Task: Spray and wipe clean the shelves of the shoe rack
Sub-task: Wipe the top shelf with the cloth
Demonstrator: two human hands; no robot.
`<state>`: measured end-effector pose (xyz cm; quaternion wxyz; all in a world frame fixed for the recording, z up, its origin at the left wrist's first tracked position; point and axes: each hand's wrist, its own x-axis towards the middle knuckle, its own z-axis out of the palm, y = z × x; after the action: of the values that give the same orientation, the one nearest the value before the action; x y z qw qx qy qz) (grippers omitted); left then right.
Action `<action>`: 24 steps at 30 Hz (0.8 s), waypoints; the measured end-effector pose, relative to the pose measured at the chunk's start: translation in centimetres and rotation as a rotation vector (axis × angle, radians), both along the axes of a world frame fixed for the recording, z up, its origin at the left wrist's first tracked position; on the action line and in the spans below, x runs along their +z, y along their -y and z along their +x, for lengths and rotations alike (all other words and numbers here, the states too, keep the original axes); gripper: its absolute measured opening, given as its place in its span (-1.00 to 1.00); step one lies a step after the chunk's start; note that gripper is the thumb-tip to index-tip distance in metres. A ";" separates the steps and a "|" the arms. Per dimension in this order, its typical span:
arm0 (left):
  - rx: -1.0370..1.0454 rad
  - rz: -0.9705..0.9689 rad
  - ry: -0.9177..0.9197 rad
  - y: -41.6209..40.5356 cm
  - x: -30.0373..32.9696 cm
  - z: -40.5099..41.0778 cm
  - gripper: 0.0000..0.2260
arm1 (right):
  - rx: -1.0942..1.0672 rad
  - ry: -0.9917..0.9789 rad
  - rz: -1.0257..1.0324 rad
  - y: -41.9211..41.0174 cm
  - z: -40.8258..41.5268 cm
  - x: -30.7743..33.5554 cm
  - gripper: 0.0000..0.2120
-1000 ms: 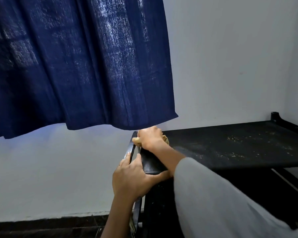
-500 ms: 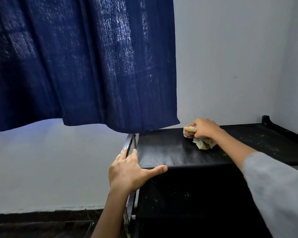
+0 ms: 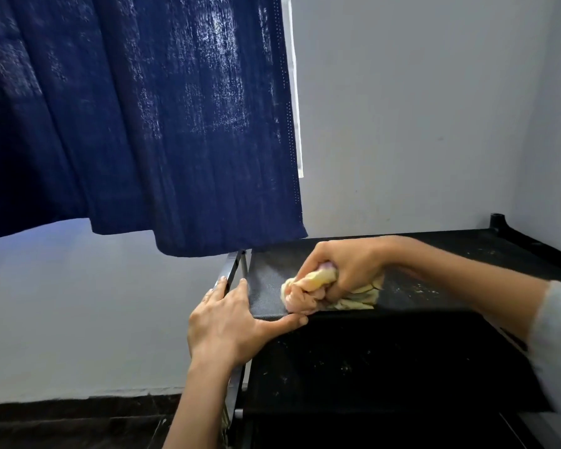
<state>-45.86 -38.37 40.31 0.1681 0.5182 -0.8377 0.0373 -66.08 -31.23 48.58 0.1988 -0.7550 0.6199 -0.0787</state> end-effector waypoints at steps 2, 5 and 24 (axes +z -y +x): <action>-0.005 0.002 0.008 0.0 -0.1 0.1 0.26 | -0.026 -0.015 -0.028 -0.8 -0.8 -0.6 -0.55; -0.014 0.014 0.005 0.2 -0.1 0.2 0.26 | -0.174 -0.084 -0.159 0.0 -2.0 -3.1 -0.60; -0.033 -0.002 -0.007 0.2 0.1 0.3 0.25 | -0.111 -0.123 -0.122 2.0 2.1 -2.3 -0.56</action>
<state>-45.56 -38.55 40.44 0.1721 0.5043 -0.8455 0.0337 -63.94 -33.26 46.33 0.1096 -0.7335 0.6659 -0.0807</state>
